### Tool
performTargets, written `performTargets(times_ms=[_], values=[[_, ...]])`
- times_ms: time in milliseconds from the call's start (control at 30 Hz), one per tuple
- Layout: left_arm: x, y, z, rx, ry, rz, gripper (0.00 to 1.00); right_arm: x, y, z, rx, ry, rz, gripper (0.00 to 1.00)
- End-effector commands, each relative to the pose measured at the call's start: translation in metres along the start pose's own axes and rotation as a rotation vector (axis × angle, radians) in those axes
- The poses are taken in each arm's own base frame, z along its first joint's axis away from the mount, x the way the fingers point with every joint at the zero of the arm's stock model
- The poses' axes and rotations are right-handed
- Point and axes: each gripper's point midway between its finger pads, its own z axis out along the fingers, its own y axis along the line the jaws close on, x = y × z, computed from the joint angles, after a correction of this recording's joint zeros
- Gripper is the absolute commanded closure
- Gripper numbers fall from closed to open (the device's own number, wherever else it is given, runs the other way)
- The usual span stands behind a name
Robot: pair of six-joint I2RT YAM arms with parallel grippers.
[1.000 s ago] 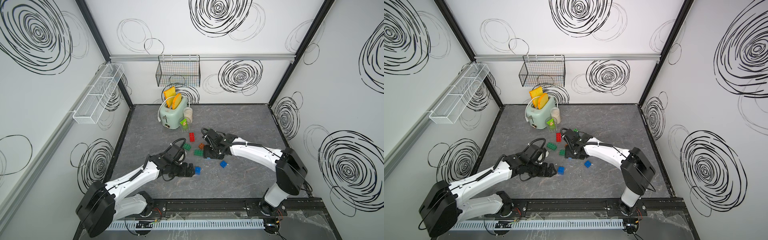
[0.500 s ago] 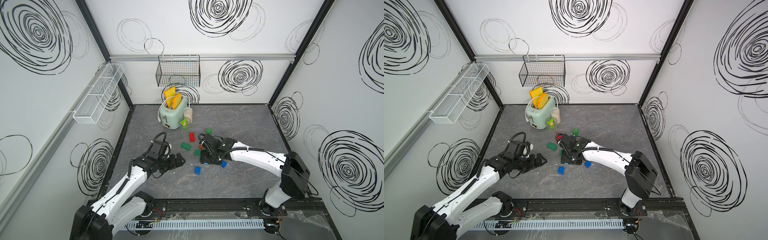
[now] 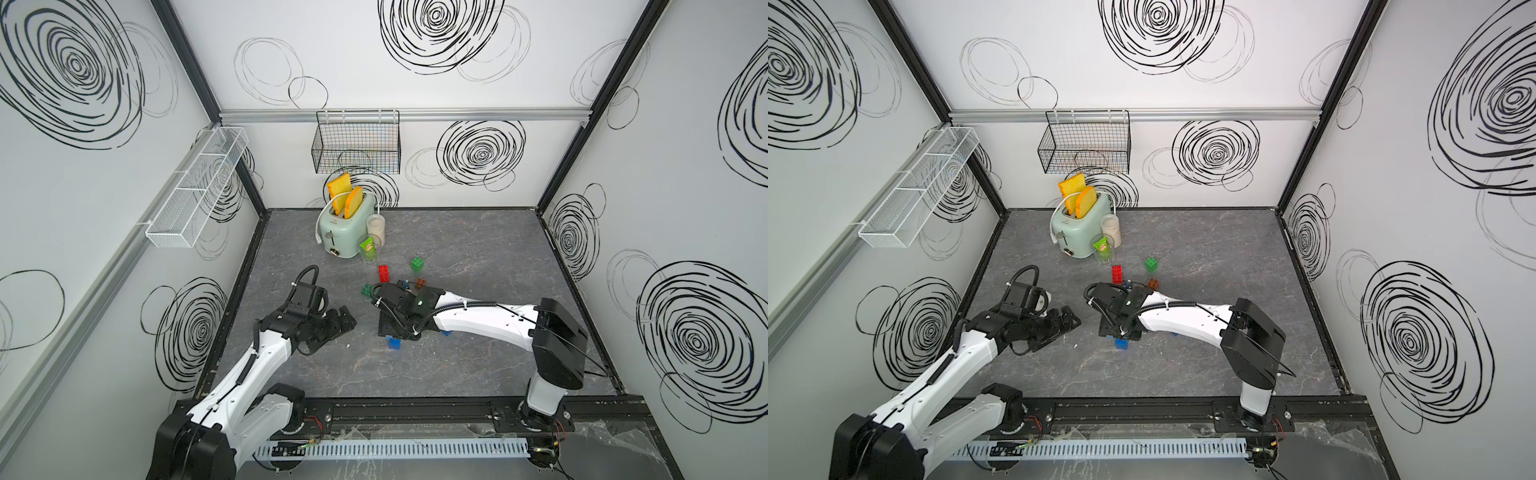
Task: Assemble the letter f with lego
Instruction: Assemble the lego brick with the lego brick.
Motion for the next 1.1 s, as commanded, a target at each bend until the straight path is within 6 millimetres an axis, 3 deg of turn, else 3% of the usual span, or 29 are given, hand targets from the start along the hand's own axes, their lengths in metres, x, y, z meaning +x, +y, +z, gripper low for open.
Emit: performTargets(times_ms=[0,1067], values=[[-0.007,-0.001,-0.003,-0.009,-0.022,0.012,0.02,0.000,-0.003,0.003,0.040,-0.018,0.062,0.43],[-0.007,0.001,0.001,-0.029,-0.010,0.022,0.02,0.019,-0.026,0.014,0.085,-0.003,0.093,0.43]])
